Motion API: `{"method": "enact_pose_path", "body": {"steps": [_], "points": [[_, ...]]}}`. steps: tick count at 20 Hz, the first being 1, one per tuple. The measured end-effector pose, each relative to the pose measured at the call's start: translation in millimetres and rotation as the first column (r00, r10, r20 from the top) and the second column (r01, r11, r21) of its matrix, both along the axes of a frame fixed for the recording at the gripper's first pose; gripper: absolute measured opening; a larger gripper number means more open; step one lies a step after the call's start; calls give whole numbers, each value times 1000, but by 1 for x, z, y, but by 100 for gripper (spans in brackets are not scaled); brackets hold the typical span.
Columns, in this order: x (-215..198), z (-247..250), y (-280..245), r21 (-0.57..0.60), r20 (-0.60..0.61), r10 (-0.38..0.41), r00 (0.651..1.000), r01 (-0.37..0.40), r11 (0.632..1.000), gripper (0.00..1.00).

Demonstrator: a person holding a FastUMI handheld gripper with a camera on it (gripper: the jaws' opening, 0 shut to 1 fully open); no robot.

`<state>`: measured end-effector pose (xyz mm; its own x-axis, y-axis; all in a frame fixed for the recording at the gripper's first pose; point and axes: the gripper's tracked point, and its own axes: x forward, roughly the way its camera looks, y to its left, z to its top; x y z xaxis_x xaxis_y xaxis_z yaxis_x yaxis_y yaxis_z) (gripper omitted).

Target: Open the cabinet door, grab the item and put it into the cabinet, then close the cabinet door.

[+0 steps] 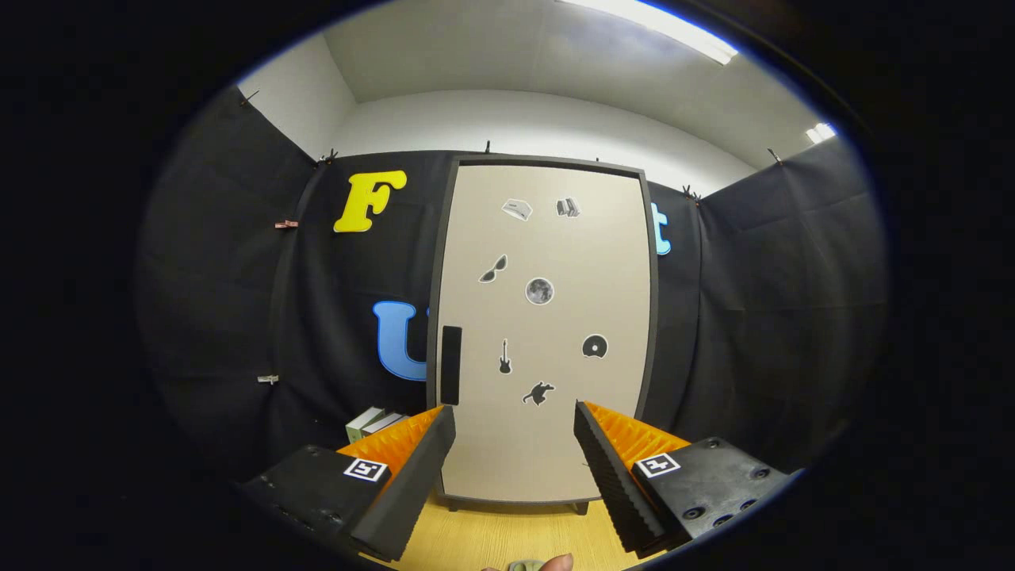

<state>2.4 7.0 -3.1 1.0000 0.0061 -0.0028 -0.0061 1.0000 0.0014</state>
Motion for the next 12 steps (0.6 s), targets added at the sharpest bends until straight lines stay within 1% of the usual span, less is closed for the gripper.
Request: {"method": "enact_pose_path", "body": {"steps": [9,12], "points": [[6,-3,13,12,-4,13,1000,-13,1000,97],[18,1,22,17,4,30,1000,-30,999,97]]}}
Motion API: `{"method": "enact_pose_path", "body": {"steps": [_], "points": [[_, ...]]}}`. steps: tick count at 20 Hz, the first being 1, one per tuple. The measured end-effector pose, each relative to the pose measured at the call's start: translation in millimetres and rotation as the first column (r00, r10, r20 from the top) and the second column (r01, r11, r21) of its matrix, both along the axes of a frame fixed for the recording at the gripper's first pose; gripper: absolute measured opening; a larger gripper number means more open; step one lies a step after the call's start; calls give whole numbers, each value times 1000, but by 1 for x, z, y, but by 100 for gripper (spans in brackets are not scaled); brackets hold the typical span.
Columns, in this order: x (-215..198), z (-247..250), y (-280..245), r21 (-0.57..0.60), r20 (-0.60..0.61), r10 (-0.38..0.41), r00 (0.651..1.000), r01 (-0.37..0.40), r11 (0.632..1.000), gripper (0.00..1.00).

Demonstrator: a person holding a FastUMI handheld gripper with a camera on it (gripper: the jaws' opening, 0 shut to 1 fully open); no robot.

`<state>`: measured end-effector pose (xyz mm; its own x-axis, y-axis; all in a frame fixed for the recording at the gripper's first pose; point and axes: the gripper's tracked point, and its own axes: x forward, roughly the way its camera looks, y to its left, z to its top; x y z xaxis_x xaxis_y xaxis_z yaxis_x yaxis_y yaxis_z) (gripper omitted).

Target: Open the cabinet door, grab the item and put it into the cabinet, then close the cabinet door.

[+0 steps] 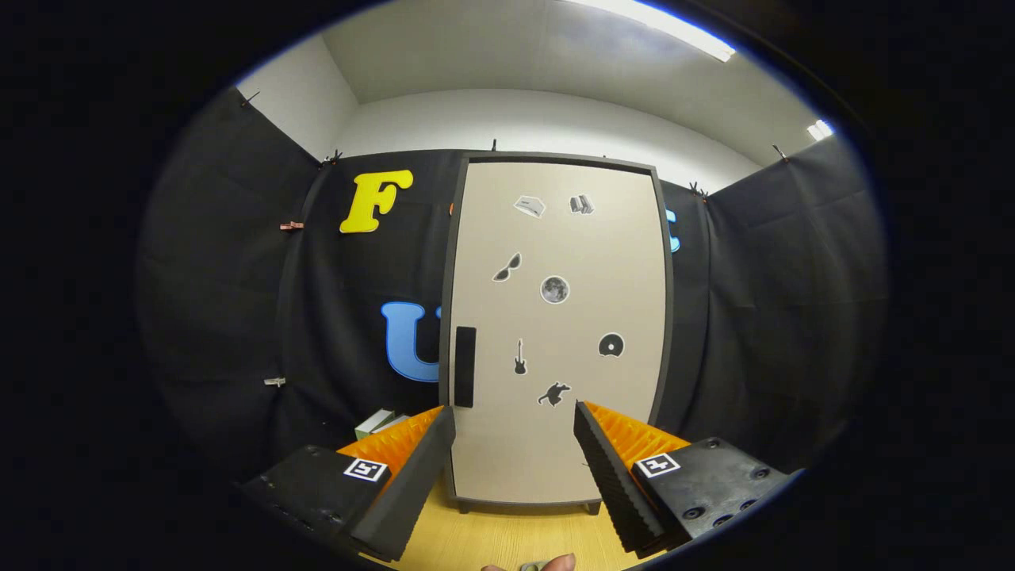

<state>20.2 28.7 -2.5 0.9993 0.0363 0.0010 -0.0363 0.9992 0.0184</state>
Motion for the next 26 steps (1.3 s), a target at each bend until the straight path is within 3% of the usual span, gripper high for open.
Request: {"method": "enact_pose_path", "body": {"steps": [6,15,26], "points": [[51,1,24,49,-11,14,1000,-14,999,97],[132,-27,57,27,-27,5,1000,-4,1000,97],[214,-77,63,27,-89,-41,995,44,999,97]]}}
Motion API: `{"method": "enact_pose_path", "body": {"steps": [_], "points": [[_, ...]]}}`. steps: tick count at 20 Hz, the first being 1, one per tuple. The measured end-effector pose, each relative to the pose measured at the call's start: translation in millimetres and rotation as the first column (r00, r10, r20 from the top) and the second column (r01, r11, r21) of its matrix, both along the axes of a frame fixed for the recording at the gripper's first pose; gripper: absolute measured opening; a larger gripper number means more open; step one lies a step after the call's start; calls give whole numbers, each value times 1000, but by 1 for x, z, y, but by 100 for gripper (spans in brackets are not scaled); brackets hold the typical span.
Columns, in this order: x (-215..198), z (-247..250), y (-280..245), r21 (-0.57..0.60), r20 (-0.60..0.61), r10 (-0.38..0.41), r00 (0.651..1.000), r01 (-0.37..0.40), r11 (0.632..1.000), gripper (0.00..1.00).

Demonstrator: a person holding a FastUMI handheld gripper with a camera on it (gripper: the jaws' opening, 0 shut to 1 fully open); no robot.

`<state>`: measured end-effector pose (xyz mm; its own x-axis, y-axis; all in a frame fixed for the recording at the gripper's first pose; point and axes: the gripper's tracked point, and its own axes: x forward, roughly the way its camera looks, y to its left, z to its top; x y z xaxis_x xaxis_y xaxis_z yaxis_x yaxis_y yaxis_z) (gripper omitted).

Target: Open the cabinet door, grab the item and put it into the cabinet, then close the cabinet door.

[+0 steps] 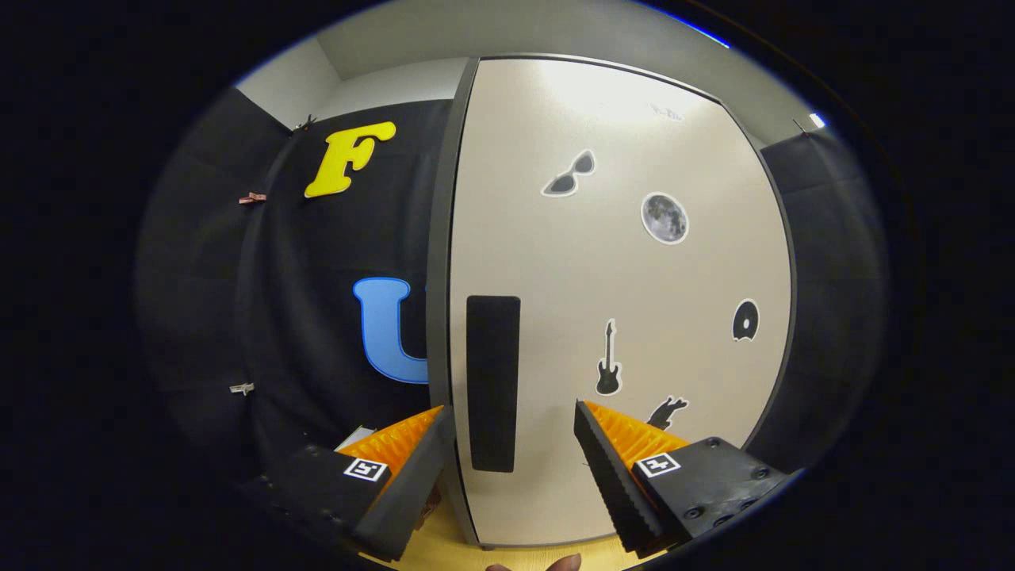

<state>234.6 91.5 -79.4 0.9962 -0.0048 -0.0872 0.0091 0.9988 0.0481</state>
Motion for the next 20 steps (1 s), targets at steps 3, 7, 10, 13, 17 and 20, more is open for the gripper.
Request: {"method": "enact_pose_path", "body": {"steps": [3,7,10,13,17,20], "points": [[16,3,10,19,23,8,1000,-9,1000,90],[24,12,9,-8,51,-45,998,46,999,59],[24,9,9,37,21,-31,999,31,999,31],[19,9,9,50,6,8,1000,-8,999,17],[-4,13,7,69,-1,66,998,-65,995,17],[-23,16,0,88,-1,113,994,-112,990,17]]}}
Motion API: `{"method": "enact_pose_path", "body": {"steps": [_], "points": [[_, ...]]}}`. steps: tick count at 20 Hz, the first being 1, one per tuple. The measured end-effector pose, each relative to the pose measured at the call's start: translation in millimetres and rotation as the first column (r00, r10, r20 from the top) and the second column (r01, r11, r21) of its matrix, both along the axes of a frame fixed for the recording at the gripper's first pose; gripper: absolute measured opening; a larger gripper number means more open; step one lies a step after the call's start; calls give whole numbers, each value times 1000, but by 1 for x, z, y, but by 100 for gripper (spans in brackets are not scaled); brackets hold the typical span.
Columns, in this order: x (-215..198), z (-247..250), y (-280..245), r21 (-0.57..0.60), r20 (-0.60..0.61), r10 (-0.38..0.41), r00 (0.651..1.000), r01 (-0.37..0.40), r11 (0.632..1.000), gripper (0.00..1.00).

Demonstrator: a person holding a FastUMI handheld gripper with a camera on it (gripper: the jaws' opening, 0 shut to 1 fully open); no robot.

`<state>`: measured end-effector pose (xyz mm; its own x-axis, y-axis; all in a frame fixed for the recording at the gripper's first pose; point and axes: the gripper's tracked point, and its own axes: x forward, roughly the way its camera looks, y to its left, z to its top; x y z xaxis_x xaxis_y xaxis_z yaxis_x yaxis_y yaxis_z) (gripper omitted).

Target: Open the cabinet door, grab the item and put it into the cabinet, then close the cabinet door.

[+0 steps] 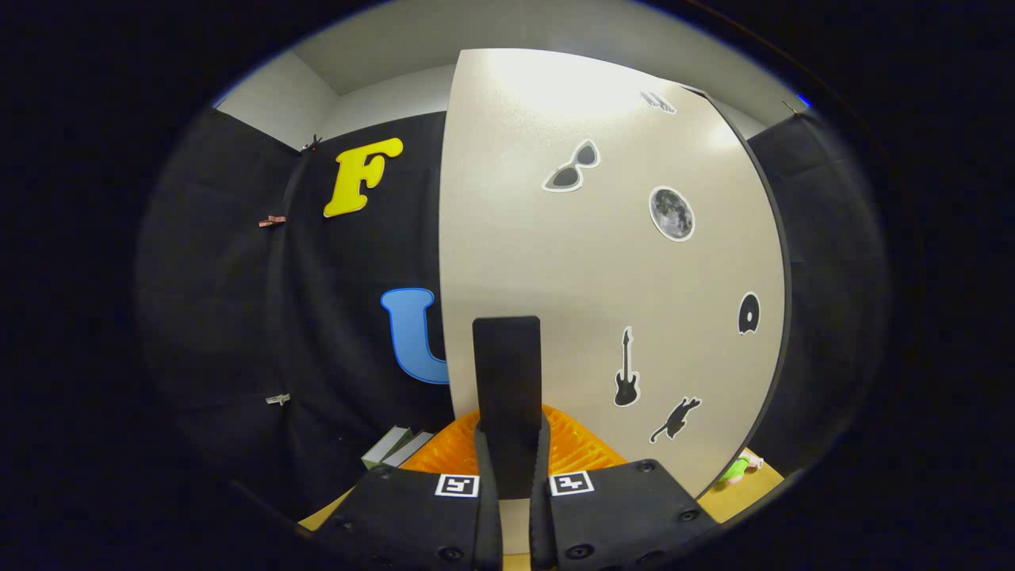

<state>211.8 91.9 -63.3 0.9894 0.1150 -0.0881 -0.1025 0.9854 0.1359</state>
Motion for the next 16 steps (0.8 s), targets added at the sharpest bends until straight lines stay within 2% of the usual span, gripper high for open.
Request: {"method": "enact_pose_path", "body": {"steps": [4,9,16], "points": [[-28,5,-13,28,1,40,999,-40,999,17],[-55,10,-34,52,-21,56,998,-54,997,17],[-88,14,-76,52,-37,4,999,-3,999,17]]}}
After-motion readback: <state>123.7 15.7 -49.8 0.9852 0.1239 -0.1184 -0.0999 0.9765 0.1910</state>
